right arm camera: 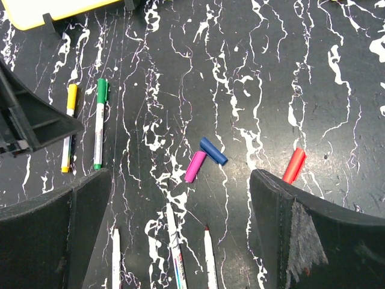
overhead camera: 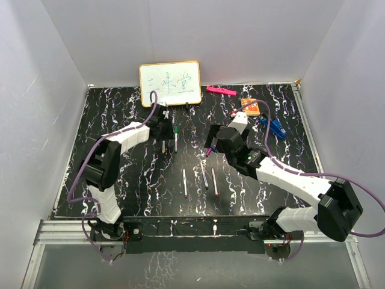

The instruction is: Insert the pens into the pen caps

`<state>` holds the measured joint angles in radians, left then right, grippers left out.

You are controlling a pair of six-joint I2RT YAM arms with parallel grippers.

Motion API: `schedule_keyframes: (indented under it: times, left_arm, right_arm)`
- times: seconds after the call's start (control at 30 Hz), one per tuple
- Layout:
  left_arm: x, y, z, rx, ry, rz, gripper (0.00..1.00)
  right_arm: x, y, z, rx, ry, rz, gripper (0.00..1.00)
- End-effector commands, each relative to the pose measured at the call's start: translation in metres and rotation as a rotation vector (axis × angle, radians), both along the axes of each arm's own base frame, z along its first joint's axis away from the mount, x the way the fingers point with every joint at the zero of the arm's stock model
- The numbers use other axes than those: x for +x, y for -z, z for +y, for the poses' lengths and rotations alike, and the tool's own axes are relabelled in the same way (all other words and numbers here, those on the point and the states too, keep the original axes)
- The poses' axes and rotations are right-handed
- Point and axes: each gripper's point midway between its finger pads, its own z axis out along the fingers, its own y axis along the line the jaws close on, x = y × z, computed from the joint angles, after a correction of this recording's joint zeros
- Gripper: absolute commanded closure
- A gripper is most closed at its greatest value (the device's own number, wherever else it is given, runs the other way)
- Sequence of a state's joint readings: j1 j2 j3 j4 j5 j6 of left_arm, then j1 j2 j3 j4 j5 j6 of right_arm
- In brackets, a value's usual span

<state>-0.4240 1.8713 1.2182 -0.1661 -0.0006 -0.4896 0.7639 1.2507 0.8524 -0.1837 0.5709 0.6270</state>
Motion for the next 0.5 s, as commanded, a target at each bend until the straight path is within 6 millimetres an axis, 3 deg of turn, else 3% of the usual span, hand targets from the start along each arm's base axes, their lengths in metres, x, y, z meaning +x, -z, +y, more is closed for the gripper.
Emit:
schedule_keyframes:
  times: [0.0, 0.17, 0.33, 0.47]
  left_arm:
    - [-0.009, -0.053, -0.015, -0.071, 0.057, -0.09, 0.66]
    - [-0.055, -0.052, -0.03, -0.06, 0.131, -0.058, 0.66]
    - [-0.114, -0.038, -0.043, -0.004, 0.208, 0.015, 0.65]
    - [-0.151, -0.025, -0.047, 0.05, 0.236, 0.074, 0.62]
  right_arm:
    - [0.007, -0.012, 0.001, 0.016, 0.023, -0.032, 0.02]
    - [0.007, -0.007, -0.006, -0.018, 0.056, -0.014, 0.02]
    - [0.003, -0.004, -0.013, -0.045, 0.061, -0.009, 0.02]
    - [0.0, -0.006, -0.007, -0.029, -0.002, -0.031, 0.02]
